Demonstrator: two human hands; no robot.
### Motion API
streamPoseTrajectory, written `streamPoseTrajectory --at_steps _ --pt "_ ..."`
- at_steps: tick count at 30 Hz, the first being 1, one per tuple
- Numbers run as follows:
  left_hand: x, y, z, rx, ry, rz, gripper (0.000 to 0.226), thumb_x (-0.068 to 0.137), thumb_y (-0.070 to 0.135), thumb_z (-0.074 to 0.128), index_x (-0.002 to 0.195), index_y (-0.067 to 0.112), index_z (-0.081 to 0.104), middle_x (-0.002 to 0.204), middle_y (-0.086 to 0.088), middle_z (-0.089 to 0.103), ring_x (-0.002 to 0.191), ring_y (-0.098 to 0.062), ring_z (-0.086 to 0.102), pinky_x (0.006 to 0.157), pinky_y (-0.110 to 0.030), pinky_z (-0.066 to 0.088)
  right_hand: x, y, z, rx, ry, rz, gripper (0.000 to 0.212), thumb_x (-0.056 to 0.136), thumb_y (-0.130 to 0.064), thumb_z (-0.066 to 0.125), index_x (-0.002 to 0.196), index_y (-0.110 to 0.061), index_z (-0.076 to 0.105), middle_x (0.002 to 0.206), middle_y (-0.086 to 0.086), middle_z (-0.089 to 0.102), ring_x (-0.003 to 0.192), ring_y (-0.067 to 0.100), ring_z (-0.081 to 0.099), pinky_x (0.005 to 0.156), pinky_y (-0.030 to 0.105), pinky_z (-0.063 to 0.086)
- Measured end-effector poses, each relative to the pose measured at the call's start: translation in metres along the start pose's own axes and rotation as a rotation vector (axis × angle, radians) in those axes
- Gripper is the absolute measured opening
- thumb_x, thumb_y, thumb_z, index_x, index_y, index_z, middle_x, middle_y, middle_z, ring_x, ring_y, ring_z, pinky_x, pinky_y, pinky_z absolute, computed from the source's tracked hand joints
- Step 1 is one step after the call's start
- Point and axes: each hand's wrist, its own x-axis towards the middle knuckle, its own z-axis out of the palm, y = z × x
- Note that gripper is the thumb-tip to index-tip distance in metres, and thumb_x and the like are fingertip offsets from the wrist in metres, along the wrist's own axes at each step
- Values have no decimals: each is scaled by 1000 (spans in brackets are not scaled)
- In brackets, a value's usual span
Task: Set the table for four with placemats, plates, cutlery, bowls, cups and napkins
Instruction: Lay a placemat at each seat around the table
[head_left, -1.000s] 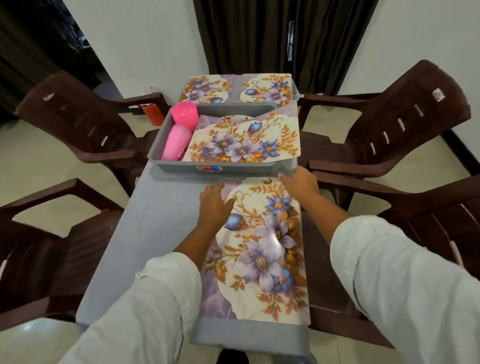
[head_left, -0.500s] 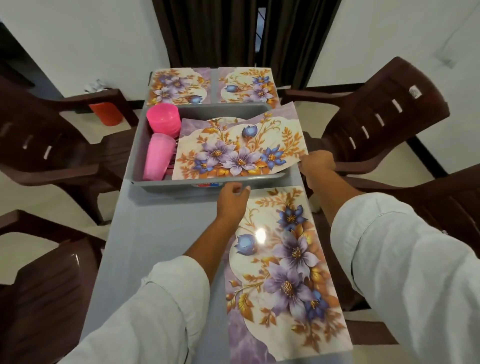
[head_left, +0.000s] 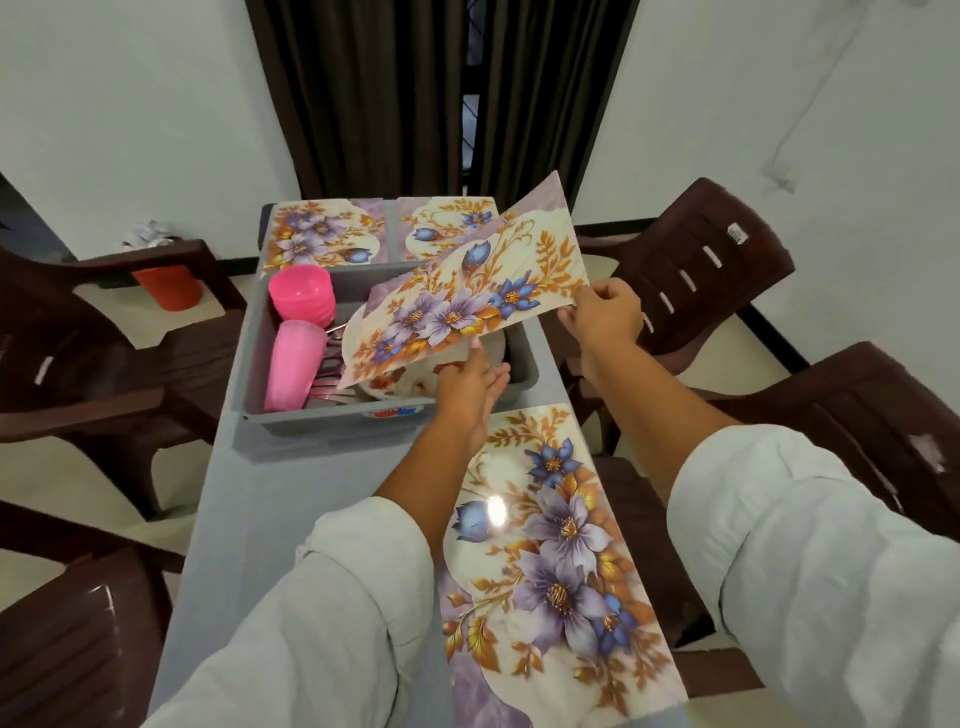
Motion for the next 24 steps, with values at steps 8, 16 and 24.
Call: streamPoseTrajectory --at_steps 8,16,24 --pt "-30 32 31 -243 -31 119 49 102 11 58 146 8 37 135 -16 60 113 -30 67 81 -32 62 -55 -13 -48 333 -141 21 4 98 -9 62 95 -6 60 103 13 70 86 16 73 80 31 63" --pt "-91 29 32 -265 27 115 52 95 -6 61 143 6 44 131 -24 62 103 -33 70 65 -42 64 -133 18 -100 413 -455 44 11 95 4 60 95 -5 55 94 16 65 82 18 71 78 28 61" --pt "-183 14 -56 31 -180 206 44 98 -8 51 137 12 54 118 -16 70 92 -28 74 73 -47 62 -148 52 -167 702 -511 340 59 98 -62 46 135 -17 57 129 10 67 112 29 68 92 42 57"
